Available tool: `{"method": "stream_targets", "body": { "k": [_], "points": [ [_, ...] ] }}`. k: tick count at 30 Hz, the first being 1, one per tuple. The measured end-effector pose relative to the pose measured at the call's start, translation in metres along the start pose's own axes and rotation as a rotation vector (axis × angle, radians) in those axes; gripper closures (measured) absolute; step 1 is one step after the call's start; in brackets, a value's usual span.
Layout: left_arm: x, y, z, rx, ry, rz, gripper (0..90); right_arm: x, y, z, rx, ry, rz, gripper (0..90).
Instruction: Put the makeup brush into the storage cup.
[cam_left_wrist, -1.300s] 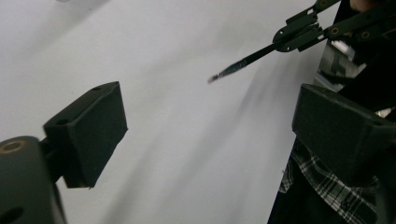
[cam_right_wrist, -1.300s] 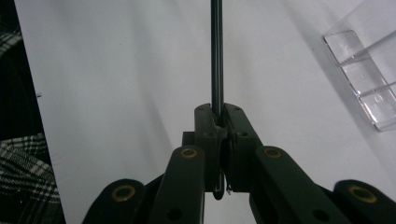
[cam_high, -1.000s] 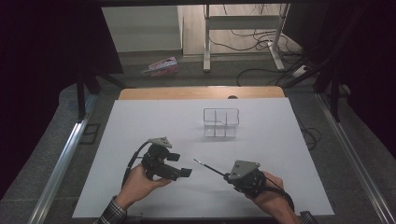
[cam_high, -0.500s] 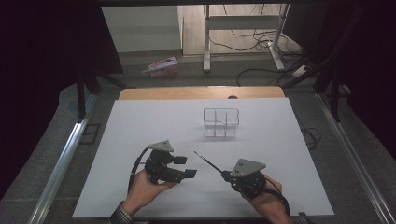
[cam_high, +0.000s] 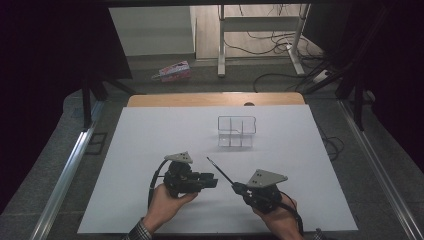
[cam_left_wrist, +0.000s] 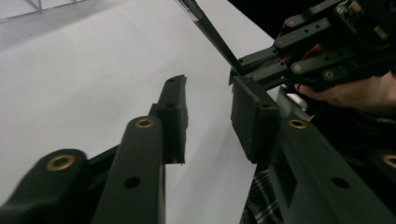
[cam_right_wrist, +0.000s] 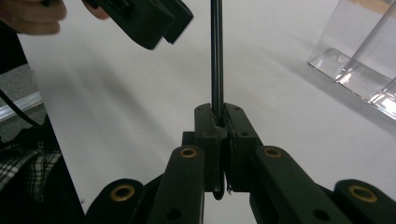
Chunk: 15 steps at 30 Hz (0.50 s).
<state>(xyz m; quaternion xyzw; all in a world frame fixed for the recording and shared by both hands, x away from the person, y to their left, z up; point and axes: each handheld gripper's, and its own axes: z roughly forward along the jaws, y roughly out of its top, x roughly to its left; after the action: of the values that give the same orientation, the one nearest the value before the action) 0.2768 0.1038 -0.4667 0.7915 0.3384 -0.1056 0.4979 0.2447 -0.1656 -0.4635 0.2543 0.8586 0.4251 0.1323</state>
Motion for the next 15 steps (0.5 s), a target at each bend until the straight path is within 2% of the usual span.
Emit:
{"method": "stream_targets", "body": {
  "k": [4, 15],
  "points": [
    [0.0012, 0.0003, 0.0036, -0.013, -0.045, -0.018, 71.7, 0.0034, 0.0002, 0.0031, -0.014, 0.016, 0.009, 84.9],
    [0.0043, -0.0001, 0.0096, -0.048, -0.110, -0.058, 77.2, 0.0089, 0.0011, 0.0075, -0.047, 0.034, 0.048, 84.9]
  ]
}}
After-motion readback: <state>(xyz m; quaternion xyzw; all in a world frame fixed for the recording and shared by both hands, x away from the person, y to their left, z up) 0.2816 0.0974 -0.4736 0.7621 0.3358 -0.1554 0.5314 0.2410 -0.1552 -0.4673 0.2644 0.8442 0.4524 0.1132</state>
